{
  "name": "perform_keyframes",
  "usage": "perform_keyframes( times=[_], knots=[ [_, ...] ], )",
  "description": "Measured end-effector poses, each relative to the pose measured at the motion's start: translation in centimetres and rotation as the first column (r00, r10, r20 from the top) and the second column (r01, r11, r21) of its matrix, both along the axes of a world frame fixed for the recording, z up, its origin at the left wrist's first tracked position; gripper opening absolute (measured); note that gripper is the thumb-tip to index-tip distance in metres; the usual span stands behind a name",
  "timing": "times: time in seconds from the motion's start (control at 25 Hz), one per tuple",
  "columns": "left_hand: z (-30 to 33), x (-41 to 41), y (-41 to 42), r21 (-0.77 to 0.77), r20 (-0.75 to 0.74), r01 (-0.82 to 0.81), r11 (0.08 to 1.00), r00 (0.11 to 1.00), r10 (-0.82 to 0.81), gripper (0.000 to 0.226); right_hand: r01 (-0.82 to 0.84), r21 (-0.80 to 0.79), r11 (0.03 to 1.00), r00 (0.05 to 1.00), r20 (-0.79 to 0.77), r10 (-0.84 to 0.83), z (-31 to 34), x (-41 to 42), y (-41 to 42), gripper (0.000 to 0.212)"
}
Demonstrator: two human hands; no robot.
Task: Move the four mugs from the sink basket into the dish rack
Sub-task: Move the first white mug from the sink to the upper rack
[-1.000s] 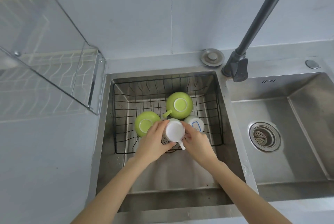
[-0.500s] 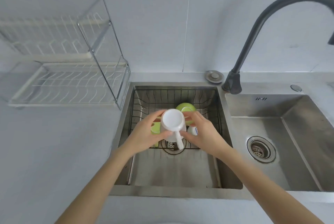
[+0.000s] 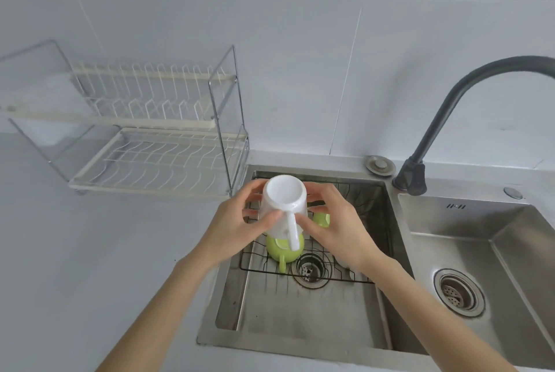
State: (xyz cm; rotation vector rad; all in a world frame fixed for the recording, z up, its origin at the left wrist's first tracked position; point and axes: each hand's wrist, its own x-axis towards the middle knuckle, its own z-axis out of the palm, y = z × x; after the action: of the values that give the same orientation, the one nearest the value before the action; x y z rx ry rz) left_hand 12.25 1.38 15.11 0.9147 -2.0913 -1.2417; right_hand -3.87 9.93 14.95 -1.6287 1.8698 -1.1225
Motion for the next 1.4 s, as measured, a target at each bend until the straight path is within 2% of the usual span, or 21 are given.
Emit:
perform_keyframes(
  times=[0.36, 0.88, 1.08, 1.4],
  knots=[
    [5.2, 6.3, -6.4, -0.176, -0.065, 0.011, 0.984, 0.998, -0.023, 0.056, -0.002, -0.144, 0.99, 0.999, -0.047, -0.005, 5.6, 6.1, -6.3, 0.045],
    [11.6, 13.2, -16.4, -0.352, -0.089, 0.006, 0.936, 0.995, -0.04, 0.046, 0.019, -0.223, 0.975, 0.985, -0.164, -0.057, 12.2, 13.0, -15.6, 0.047],
    [14.0, 12.9, -20.4, -0.402, -0.06, 0.024, 0.915, 0.997, -0.053, 0.045, -0.021, -0.186, 0.982, 0.951, -0.306, -0.037, 15.7, 13.2, -19.4, 0.057],
    [14.4, 10.0, -25.9, -0.353, 0.004, 0.077, 0.933, 0.997, -0.081, 0.044, 0.002, -0.04, 0.999, 0.887, -0.461, -0.02, 17.2, 10.8, -24.9, 0.057]
  ],
)
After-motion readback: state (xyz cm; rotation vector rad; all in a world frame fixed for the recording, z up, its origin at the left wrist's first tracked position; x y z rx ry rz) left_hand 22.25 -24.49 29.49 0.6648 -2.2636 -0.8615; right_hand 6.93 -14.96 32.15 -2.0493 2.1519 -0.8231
